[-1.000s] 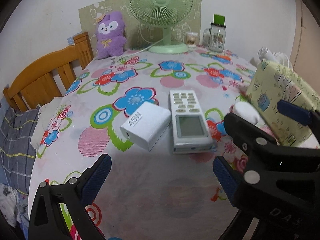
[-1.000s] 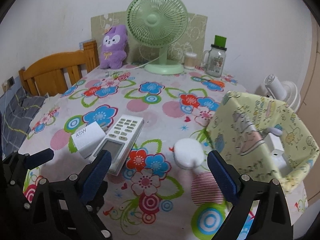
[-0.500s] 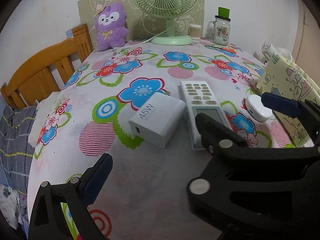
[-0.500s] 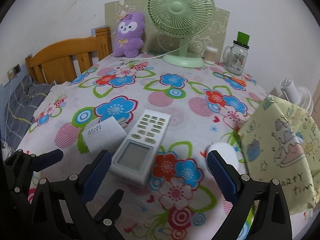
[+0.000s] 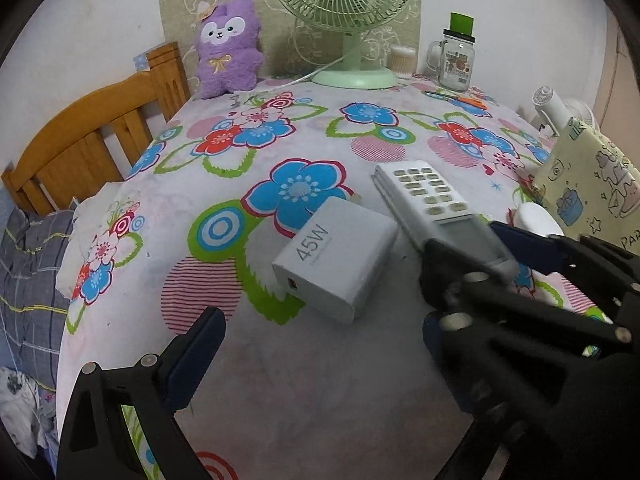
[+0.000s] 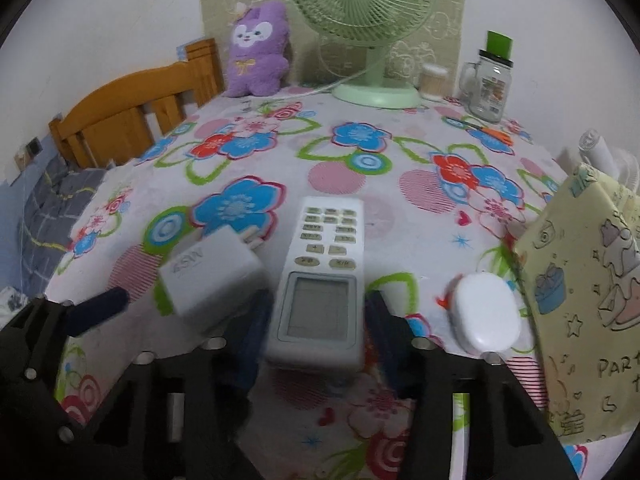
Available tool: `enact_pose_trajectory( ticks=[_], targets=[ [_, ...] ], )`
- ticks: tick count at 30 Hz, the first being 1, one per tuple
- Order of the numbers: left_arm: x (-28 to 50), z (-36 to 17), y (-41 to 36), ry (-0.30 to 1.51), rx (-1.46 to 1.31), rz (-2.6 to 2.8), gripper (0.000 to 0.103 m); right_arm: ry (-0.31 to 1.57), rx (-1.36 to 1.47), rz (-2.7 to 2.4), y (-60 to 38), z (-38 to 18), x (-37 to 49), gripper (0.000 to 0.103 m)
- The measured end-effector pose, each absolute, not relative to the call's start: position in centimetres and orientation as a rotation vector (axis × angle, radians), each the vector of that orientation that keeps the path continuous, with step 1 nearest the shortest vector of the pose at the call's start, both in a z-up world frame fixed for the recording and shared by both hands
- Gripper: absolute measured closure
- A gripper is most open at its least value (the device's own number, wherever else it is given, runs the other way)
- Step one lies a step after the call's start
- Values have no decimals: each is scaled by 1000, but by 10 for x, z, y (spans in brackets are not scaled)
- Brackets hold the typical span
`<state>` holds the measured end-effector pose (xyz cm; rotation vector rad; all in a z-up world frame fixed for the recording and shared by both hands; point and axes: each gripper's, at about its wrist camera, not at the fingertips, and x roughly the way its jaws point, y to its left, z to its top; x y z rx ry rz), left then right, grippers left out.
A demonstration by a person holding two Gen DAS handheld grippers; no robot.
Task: Organize rigid objects
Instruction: 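Lower the right gripper onto the white remote control and close it, then grasp the white wall charger with the left gripper while the right holds the remote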
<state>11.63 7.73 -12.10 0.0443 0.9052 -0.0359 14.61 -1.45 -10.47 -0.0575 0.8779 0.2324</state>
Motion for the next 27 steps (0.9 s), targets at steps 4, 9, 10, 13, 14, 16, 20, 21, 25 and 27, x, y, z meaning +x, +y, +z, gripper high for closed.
enact_pose_trajectory(
  ticks=[4,9,10,13,14,16,20,21,25,27],
  targets=[
    [121,-122,76,907,45,-28,3,886,-31,232,-27,-105,149,56],
    [128,-122,69,898,82,-28,3,892,-19,229,-35,-106,150,56],
    [129,-122,68,902,88,-28,5,894,-18,225,-37,-107,151,56],
    [135,-123,68,921,80,-52,11,908,-12,209,-40,-109,156,56],
    [136,-122,69,922,75,-55,11,914,-3,207,-41,-109,157,55],
    [140,-122,70,922,80,-43,13,918,5,203,-42,-110,161,55],
    [149,-121,72,922,102,-22,13,922,1,196,-41,-110,170,53],
    [152,-121,73,919,108,-19,13,920,0,196,-40,-111,173,53],
    [159,-122,75,923,91,-29,15,922,1,193,-38,-113,184,52],
    [160,-122,75,927,77,-48,20,930,4,191,-37,-115,189,52]
  ],
)
